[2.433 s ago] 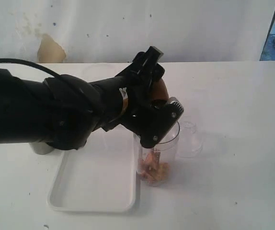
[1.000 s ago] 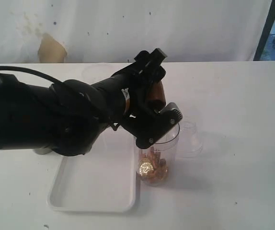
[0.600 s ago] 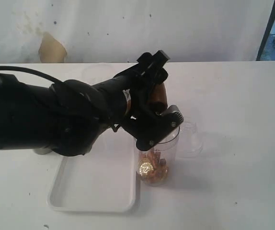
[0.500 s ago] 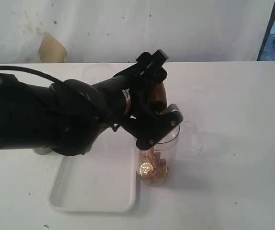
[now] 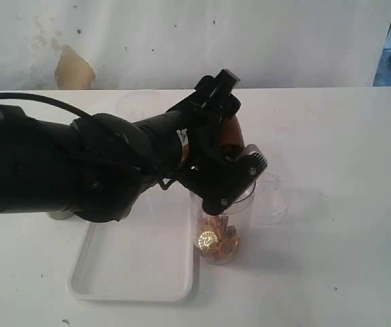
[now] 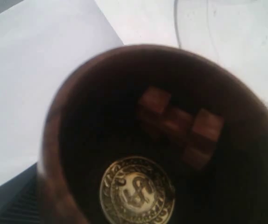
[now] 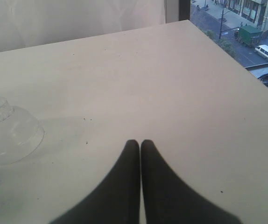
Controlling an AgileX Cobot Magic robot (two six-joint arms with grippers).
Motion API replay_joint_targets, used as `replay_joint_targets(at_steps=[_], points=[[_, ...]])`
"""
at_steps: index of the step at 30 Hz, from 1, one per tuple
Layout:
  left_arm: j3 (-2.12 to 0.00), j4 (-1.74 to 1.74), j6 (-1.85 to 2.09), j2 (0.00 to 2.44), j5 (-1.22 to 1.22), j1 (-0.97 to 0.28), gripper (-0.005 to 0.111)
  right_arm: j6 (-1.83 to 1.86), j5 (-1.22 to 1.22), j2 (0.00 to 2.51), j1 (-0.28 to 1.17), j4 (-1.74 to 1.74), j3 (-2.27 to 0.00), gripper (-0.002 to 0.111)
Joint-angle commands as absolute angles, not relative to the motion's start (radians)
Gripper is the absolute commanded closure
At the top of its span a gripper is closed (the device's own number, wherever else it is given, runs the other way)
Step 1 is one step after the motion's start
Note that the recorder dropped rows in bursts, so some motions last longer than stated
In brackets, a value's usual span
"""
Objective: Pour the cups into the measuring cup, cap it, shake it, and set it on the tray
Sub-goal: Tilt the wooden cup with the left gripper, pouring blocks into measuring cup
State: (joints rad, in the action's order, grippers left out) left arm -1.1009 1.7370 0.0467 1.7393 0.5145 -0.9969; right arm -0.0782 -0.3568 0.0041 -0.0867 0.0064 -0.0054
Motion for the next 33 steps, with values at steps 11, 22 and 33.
replay_joint_targets(at_steps=[11, 22, 33], points=[[-1.107, 1.744, 0.210, 1.735, 0.678, -1.057, 0.107, -0.083, -0.350, 0.000, -0.089, 0.007, 0.000, 0.108], [-1.107, 1.744, 0.251, 1.735, 0.697, -1.059, 0.107, -0.083, -0.350, 0.000, -0.089, 0.007, 0.000, 0.108], [-1.107, 1.744, 0.293, 1.735, 0.733, -1.070, 0.107, -0.083, -0.350, 0.000, -0.089, 0.007, 0.000, 0.108]])
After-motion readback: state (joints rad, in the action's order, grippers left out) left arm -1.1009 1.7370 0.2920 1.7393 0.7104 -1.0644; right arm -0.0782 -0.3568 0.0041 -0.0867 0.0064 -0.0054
